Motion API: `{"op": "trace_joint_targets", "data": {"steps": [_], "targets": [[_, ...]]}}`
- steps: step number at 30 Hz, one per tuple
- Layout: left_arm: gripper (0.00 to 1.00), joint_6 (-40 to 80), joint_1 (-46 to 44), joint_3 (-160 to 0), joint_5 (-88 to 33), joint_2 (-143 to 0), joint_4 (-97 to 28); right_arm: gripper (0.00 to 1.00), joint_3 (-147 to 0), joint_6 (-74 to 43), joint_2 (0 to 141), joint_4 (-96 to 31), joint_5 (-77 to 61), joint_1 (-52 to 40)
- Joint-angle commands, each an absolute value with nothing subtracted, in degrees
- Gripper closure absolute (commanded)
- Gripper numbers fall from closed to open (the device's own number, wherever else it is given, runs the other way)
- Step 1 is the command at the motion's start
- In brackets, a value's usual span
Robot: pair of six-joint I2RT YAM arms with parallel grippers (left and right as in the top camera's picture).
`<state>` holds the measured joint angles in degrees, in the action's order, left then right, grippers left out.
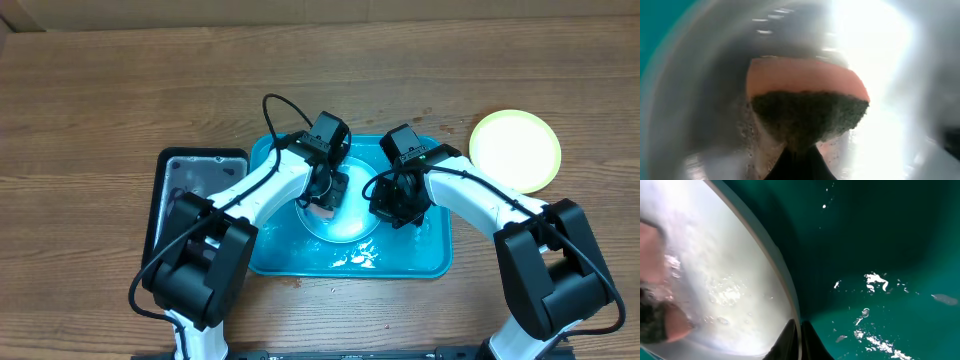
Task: Clean dirty plates on tray and stack at the side
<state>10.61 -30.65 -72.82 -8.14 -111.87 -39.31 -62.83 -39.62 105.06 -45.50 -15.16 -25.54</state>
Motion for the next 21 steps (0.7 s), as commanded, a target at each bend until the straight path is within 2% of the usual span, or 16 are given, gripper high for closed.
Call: {"op": "trace_joint_targets", "data": {"steps": [1, 10, 12, 15, 19, 21], "targets": [[0.96, 3.8, -31.8, -72.7, -25.5, -114.9, -39.2, 0.96, -62.3, -38.5, 104.9, -45.3, -16.8, -25.7], [0.96, 5.2, -30.3, -72.8, -29.8, -114.9, -38.7, 0.96, -62.3, -38.5, 104.9, -45.3, -16.8, -25.7], [0.96, 9.6, -29.4, -72.9, -24.6, -114.7, -39.0, 0.96, -62.3, -38.5, 104.9, -45.3, -16.8, -25.7], [0.96, 19.1, -27.5, -74.3, -10.2, -113.6, -42.9, 0.96, -62.3, -38.5, 104.9, -45.3, -16.8, -25.7], [0.96, 23.9, -26.0, -78.8, 2.8, -111.2, -50.2, 0.96, -62.3, -38.5, 104.9, -45.3, -16.8, -25.7], [0.96, 22.9, -25.6, -81.6, 4.1, -110.2, -52.8, 0.96, -62.3, -38.5, 104.9, -45.3, -16.8, -25.7]]}}
